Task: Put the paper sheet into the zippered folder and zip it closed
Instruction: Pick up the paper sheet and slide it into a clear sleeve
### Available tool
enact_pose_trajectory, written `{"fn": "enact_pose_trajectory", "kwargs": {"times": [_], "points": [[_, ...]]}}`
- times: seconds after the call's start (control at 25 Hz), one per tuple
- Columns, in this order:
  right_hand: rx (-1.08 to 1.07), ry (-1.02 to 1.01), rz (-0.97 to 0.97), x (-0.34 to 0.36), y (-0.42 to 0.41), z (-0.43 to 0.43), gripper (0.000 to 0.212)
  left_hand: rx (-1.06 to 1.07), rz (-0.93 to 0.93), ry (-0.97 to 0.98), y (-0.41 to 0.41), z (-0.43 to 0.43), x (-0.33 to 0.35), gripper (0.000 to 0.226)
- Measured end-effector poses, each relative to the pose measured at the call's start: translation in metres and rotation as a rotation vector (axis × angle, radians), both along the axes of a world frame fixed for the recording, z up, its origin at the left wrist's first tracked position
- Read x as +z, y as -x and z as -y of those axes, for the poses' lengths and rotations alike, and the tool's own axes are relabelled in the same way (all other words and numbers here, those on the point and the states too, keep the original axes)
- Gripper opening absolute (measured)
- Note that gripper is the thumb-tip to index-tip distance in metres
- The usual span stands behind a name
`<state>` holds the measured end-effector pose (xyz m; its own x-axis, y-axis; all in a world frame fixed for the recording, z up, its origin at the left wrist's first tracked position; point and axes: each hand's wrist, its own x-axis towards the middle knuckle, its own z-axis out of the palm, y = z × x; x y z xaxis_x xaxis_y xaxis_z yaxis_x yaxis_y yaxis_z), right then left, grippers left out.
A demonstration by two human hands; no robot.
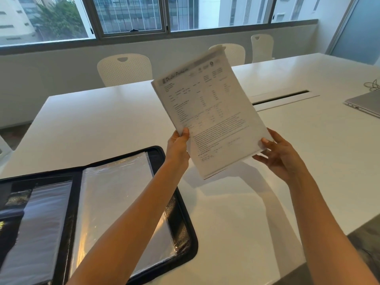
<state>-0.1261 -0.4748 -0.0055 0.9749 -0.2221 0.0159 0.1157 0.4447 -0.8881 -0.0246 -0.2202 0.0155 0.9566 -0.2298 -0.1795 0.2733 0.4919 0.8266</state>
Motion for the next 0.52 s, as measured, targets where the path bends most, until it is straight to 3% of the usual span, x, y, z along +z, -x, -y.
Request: {"fn": "enact_pose_trajectory", "kwargs": {"times": [0.28,0.52], "points": [[-0.147,-0.296,0.057,-0.01,-0.021,-0.072,0.037,0.015,-0.191,0.266,0.013,0.015,0.001,0.02],[-0.244,-0.224,0.063,-0.012,-0.029,-0.098,0.042,0.036,-0.224,0.275,0.023,0.02,-0.01,0.022]]}}
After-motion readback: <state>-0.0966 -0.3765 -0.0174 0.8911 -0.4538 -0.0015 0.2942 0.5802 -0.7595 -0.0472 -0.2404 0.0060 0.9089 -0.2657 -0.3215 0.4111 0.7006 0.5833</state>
